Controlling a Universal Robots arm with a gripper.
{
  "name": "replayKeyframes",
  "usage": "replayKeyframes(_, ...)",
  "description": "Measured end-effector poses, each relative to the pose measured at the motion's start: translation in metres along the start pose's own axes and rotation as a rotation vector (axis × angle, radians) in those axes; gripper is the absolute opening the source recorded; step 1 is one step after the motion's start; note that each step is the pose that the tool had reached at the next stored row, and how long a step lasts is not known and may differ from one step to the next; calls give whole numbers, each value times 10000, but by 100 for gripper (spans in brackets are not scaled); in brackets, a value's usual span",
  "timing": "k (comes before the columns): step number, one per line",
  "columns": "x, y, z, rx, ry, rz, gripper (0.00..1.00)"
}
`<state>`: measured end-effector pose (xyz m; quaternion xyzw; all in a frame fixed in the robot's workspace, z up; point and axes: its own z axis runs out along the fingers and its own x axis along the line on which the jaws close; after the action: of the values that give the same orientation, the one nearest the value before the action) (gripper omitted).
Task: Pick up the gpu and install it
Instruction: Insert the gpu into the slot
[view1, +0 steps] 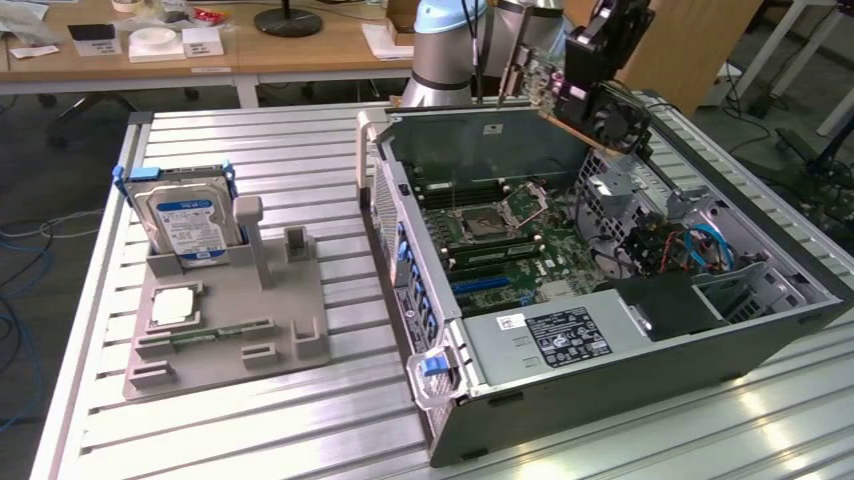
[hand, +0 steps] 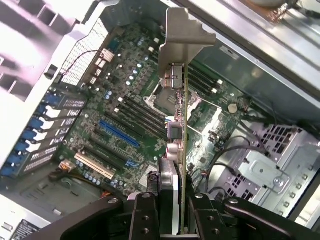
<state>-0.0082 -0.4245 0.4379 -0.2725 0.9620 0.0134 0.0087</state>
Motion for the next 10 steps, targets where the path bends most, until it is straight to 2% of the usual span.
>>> replayKeyframes(10, 0, 0, 0, -34, 33, -1464, 28)
